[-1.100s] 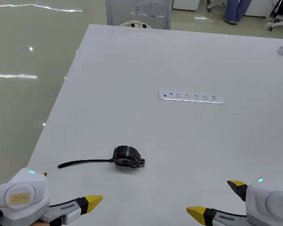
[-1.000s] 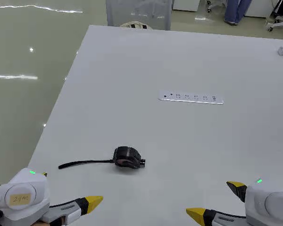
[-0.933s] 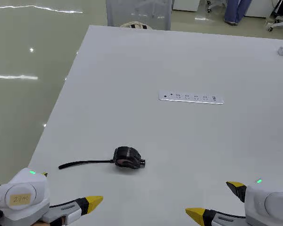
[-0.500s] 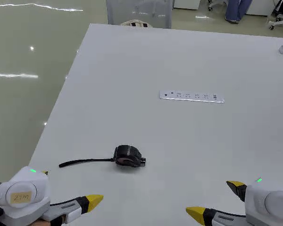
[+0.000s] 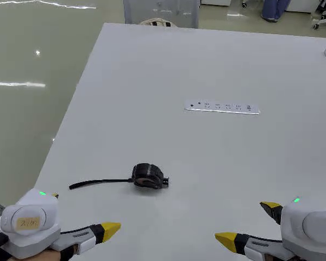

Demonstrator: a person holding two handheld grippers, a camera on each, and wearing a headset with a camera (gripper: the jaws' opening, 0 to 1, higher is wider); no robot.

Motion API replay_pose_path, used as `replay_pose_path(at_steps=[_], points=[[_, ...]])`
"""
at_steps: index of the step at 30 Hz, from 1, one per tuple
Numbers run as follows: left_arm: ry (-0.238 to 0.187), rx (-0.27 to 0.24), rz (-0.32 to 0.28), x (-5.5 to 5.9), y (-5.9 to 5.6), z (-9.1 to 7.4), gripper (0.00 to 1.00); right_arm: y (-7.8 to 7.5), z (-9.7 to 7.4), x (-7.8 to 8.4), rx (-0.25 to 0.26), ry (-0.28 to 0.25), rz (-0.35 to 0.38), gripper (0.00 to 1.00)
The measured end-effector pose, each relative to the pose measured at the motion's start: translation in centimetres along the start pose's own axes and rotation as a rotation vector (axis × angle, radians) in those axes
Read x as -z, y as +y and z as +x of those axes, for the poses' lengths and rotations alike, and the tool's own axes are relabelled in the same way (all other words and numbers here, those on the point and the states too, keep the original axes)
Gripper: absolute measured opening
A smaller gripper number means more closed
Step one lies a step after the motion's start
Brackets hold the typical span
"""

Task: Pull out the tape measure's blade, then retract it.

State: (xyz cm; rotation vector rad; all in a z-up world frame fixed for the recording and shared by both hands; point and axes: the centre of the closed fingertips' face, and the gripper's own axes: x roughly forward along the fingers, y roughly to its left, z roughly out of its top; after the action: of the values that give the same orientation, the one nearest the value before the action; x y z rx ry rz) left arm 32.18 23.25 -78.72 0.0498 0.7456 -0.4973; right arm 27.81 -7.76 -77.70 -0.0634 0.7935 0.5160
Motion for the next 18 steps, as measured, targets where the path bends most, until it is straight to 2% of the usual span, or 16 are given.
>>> replay_pose_path(at_steps=[9,18], points=[[0.021,0.025,0.033,0.2,-0.7,1.1,0.98,-0.3,1.0,0.0,-0.016,0.014,-0.019,0.85],[0.025,0.038,0.054,-0.4,-0.7,2.2,0.98,-0.4,2.0,-0.2,-0.034,0.025,-0.038,0.85]])
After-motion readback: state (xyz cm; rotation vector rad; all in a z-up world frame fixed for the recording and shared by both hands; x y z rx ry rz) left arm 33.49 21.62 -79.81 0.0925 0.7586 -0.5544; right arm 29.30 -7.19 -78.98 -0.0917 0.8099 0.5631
